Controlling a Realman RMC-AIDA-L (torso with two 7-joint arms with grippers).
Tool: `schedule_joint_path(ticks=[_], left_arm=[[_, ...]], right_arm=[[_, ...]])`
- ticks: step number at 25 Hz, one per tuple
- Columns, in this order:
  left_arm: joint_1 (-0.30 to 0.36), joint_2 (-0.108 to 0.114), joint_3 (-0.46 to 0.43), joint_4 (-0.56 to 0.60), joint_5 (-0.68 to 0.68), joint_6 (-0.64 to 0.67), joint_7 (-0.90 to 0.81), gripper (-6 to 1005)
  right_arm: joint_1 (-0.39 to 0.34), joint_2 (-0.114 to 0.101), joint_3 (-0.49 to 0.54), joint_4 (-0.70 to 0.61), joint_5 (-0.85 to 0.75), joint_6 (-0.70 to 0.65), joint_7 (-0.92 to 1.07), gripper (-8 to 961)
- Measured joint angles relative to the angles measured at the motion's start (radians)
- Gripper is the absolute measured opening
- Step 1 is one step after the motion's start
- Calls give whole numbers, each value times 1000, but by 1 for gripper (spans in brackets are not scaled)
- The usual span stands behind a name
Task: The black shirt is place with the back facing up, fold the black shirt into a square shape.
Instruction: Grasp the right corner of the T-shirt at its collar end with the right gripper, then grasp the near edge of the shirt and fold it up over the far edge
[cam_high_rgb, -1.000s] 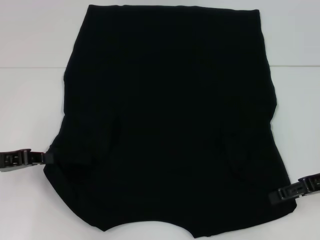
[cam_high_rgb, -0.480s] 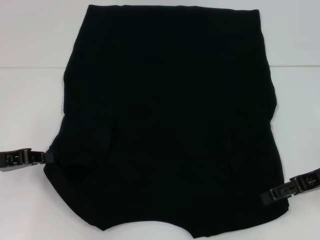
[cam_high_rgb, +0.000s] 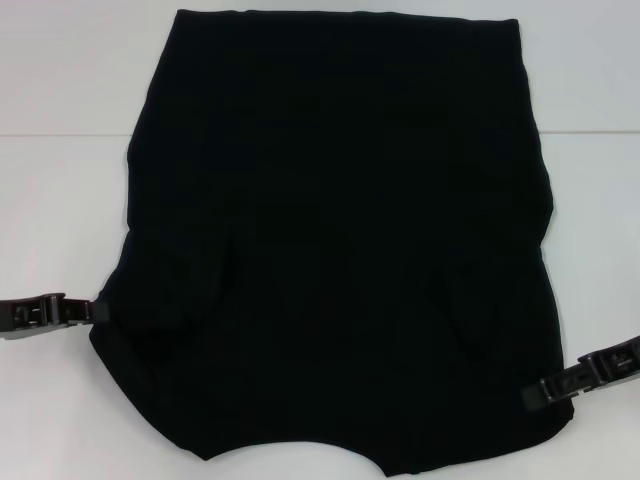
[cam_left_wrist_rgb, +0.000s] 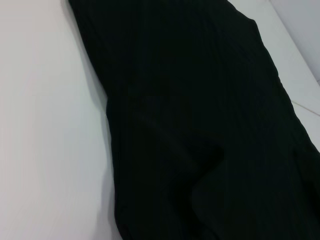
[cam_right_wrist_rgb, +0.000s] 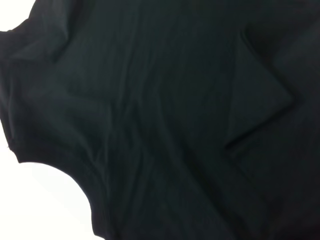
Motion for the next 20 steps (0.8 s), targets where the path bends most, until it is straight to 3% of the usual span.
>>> schedule_joint_path(ticks=[7,20], left_arm=[[-3,2,0,0,-1,0,1,37],[3,2,0,0,-2,0,5,38]], right_arm=[[1,0,-41,0,0,-3,17,715],[10,2,-86,-10,0,5,49,155]])
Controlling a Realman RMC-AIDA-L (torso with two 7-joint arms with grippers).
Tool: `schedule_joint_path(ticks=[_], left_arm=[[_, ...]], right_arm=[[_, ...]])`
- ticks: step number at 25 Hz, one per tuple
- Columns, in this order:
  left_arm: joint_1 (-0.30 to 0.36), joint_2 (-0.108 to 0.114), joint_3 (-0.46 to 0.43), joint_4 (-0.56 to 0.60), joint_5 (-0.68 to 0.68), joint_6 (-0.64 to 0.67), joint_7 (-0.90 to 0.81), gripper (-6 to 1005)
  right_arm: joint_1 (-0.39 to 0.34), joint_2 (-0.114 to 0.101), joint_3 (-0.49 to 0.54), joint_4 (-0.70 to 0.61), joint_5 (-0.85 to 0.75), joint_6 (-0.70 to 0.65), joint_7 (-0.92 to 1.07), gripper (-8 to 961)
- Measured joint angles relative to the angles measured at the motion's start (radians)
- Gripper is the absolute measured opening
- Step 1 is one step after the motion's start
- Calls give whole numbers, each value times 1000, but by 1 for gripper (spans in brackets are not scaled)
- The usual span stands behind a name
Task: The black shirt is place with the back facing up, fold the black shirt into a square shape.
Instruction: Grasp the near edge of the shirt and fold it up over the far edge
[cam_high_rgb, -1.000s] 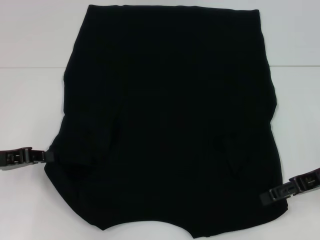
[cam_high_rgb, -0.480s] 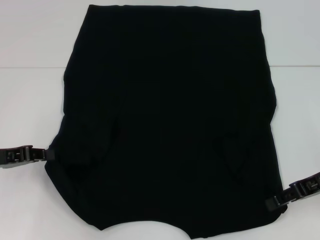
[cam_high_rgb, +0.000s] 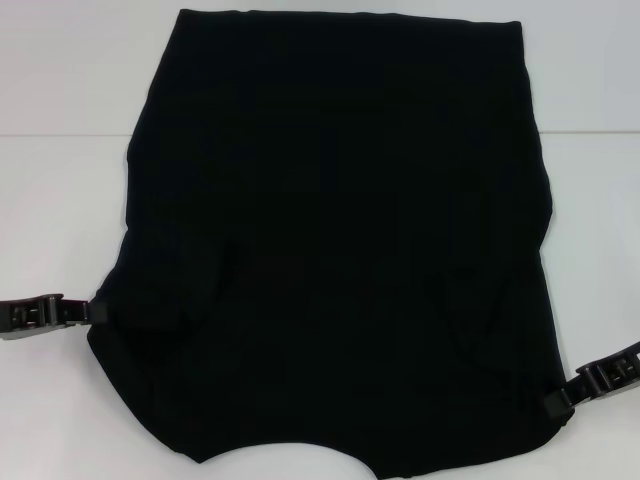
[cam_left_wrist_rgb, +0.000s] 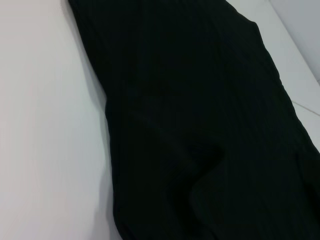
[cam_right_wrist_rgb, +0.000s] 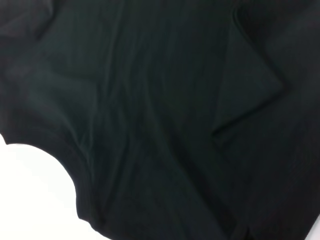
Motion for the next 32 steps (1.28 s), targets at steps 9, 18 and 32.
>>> schedule_joint_path(ticks=[9,18,32], left_arm=[[1,0,0,0,-19,15,0,38],[23,7,-81,8,-64,158,1,38],[128,-31,-99,35,-66,320,25,38]], right_arm=[[-23,0,28,-1,7,8,-33,34],[-105,-15,227,7,10,-11,-178,29],[-221,-51,323,1,10,-54,-272,22]])
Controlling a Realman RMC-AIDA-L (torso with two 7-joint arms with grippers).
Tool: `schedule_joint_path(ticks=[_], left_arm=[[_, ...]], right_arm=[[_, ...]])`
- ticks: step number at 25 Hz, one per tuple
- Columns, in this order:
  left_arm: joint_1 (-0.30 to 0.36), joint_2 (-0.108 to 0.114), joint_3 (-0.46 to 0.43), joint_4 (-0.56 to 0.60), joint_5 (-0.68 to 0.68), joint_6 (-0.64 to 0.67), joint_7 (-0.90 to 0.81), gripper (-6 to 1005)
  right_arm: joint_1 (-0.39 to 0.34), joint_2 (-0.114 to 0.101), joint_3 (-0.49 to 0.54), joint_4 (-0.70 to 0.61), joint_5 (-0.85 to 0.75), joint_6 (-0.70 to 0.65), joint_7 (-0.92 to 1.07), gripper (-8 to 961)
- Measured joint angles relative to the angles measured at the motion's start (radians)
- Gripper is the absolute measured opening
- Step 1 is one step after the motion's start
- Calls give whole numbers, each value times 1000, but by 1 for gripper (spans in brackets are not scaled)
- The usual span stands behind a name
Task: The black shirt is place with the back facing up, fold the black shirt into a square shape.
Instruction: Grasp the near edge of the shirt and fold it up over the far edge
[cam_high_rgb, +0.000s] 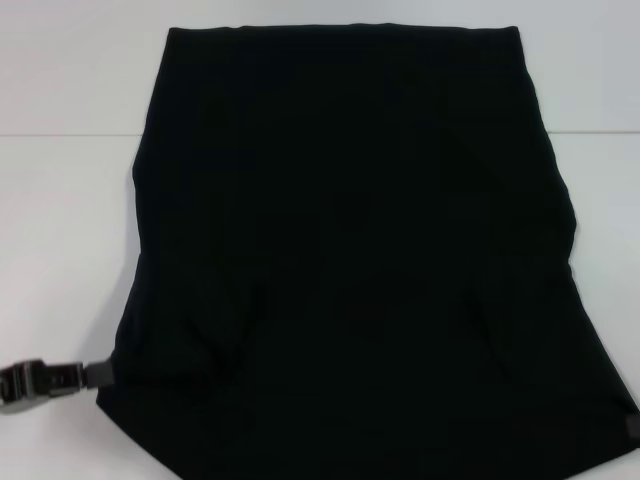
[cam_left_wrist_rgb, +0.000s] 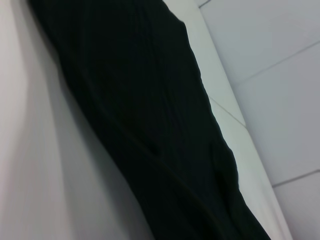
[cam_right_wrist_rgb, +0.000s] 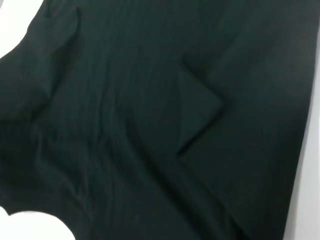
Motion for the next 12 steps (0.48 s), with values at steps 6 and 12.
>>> schedule_joint_path(ticks=[6,12], left_arm=[[41,-14,4,5,7,70,14,38],[39,-18,3,-4,13,78,14,38]], right_arm=[[-55,-12,31,0,1,-26,-27,21],[-66,-12,70,2,1,-50,-60,21]])
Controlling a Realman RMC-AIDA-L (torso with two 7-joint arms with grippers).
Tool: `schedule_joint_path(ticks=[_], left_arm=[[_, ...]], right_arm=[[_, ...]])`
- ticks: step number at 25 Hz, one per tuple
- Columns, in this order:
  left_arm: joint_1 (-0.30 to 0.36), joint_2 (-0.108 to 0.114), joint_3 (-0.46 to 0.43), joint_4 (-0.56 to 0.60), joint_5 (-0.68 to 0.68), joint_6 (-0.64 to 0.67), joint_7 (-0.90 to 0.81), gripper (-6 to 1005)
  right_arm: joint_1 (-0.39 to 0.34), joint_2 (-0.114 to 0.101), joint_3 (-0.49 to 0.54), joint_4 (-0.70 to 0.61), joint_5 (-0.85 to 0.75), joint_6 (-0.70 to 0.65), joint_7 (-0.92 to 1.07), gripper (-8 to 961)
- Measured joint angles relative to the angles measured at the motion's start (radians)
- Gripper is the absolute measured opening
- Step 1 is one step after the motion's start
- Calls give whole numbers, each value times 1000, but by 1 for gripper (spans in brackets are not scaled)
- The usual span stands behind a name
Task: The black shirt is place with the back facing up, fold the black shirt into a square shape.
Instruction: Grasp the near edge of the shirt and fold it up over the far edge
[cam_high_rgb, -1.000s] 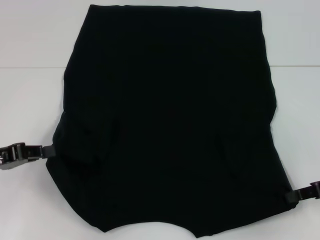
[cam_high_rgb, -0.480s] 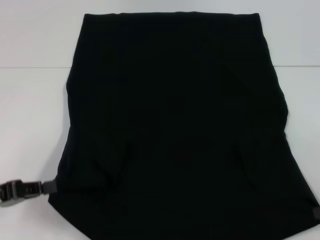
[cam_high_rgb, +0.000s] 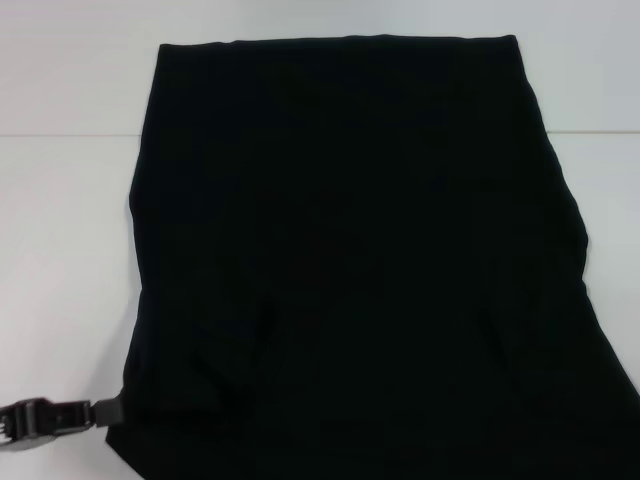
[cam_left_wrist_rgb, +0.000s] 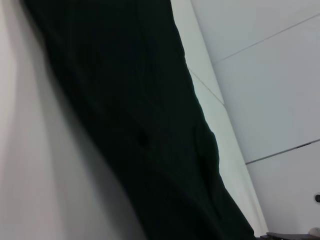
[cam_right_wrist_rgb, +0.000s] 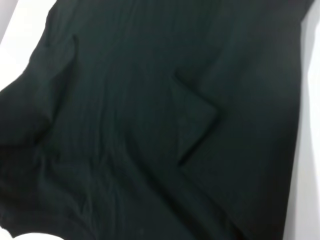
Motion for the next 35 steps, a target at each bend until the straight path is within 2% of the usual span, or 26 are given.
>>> schedule_joint_path(ticks=[5,10,13,18,23,28,35], left_arm=[[-75,20,-3,-64,-7,-81,0,38],[-207,72,-4,-199,-9,-280,-8,38],[-284,87,-5,-249,-12,-401,-9,38],[-377,84,-6,-278,-48,-594,-9,38],[-439,76,2,-318,-119,-778,34,38],[-487,72,2,-365,-182,-910,126,38],[-539,54,4,-373,-253,-1082,237,38]], right_arm=[[52,10,5,4,0,16,-5,20],[143,12,23,10,3,74,-4,20],[204,19,21,12,3,128,8,20],[310,32,13,38,2,250,18,21],[402,36,-22,115,1,452,35,21],[469,57,-39,162,2,659,58,20],[541,73,-47,168,2,828,82,20]])
